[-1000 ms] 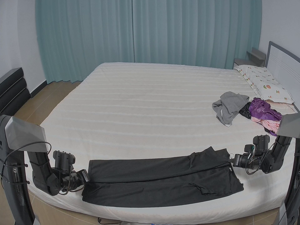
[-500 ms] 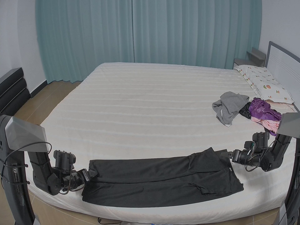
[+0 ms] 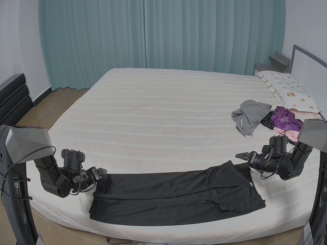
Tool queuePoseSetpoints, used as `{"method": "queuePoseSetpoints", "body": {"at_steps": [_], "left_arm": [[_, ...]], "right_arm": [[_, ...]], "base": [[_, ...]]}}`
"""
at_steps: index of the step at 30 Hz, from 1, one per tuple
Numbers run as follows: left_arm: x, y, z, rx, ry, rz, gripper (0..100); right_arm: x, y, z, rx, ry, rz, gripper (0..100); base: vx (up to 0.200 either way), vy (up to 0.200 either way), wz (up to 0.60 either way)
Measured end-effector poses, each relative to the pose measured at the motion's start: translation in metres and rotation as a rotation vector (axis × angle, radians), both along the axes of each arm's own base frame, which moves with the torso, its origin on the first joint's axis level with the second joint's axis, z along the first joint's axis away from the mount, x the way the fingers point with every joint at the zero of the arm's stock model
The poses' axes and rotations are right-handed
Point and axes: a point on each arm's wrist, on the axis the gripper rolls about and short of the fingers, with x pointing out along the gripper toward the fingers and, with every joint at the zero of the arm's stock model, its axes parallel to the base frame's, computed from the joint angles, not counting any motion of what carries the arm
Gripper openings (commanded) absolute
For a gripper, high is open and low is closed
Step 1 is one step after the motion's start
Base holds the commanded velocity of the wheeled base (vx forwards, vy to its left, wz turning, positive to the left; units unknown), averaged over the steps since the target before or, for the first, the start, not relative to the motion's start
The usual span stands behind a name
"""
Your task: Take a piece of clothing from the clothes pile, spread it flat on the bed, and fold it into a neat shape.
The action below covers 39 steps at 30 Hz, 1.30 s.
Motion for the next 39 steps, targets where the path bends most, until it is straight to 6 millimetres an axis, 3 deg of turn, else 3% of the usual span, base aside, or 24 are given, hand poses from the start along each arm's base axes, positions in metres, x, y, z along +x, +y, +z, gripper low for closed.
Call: {"method": "queuePoseSetpoints", "body": {"at_steps": [8,9,19,31,32,39], "left_arm": [[0.018,-0.005,-0.009,0.001,0.004,0.003,100],[0.018,-0.005,-0.011,0.002,0.005,0.003,0],[0.024,-0.006,-0.016,-0.003,-0.001,0.015,0],[0.031,-0.003,-0.013,-0.05,-0.046,0.142,0],[0.031,-0.003,-0.013,-0.051,-0.047,0.143,0],[0.031,-0.003,-0.014,-0.051,-0.047,0.143,0]], "right_arm": [[0.005,-0.008,-0.008,0.024,0.015,-0.043,100],[0.006,-0.01,-0.01,0.024,0.018,-0.046,100],[0.007,-0.014,-0.02,0.015,0.038,-0.065,100],[0.025,-0.017,-0.031,-0.003,0.022,-0.088,100],[0.025,-0.017,-0.032,-0.003,0.023,-0.087,0],[0.026,-0.017,-0.04,-0.007,0.039,-0.089,0]], "base": [[0.0,0.0,0.0],[0.0,0.0,0.0],[0.0,0.0,0.0],[0.0,0.0,0.0],[0.0,0.0,0.0],[0.0,0.0,0.0]]}}
